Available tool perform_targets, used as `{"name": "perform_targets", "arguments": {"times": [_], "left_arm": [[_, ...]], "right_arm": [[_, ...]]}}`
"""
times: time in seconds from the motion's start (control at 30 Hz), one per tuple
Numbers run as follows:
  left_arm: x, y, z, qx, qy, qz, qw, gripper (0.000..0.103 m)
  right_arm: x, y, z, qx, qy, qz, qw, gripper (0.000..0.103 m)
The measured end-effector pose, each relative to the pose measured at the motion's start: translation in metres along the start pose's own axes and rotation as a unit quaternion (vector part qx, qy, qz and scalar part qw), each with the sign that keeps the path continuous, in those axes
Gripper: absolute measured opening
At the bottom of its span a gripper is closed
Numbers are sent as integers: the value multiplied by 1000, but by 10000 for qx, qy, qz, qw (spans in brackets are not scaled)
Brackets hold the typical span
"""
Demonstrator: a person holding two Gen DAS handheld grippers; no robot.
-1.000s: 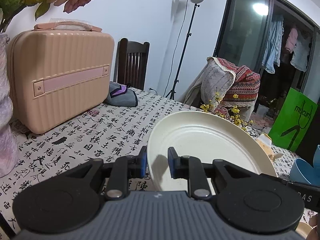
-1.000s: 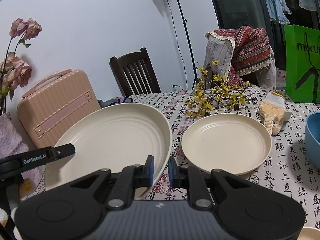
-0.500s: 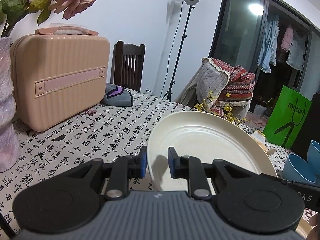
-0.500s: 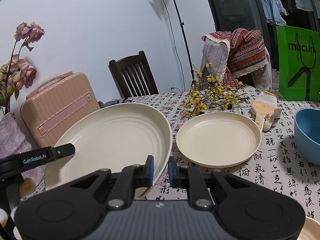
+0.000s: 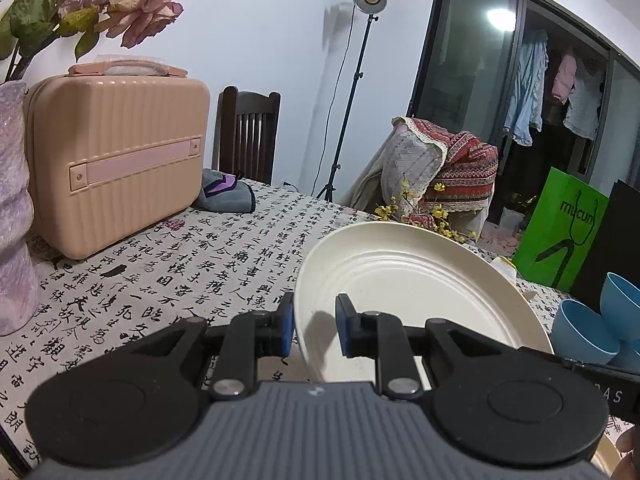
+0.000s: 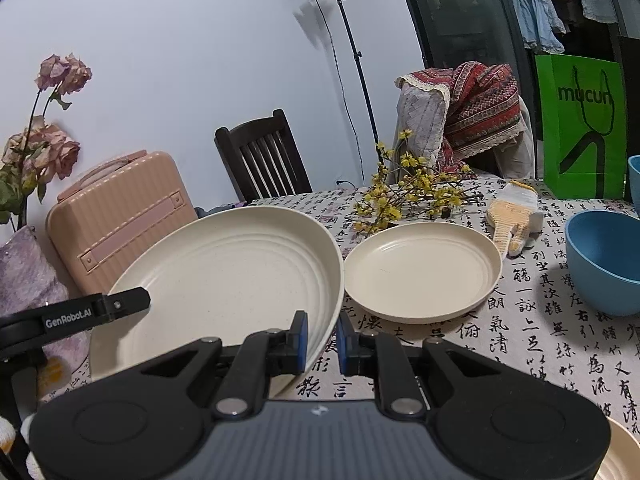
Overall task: Organize plates and bowls
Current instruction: 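Carry the held cream plate with both grippers toward the blue bowls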
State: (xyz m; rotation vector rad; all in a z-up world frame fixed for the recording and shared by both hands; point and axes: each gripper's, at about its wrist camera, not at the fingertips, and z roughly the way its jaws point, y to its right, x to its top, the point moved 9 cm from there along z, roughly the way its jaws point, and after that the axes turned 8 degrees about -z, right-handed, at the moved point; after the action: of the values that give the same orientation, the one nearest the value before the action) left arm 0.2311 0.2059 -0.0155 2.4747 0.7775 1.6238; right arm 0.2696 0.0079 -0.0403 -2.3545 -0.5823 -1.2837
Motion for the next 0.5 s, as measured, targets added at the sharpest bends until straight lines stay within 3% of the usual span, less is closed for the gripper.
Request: {"name": "perform_targets", "arguments": {"times": [0.5], "left_arm": [[-15, 11, -13, -163, 20, 4, 9999, 21]], "right_arm": [[-14, 11, -20, -54, 57, 43, 10000, 15]]}}
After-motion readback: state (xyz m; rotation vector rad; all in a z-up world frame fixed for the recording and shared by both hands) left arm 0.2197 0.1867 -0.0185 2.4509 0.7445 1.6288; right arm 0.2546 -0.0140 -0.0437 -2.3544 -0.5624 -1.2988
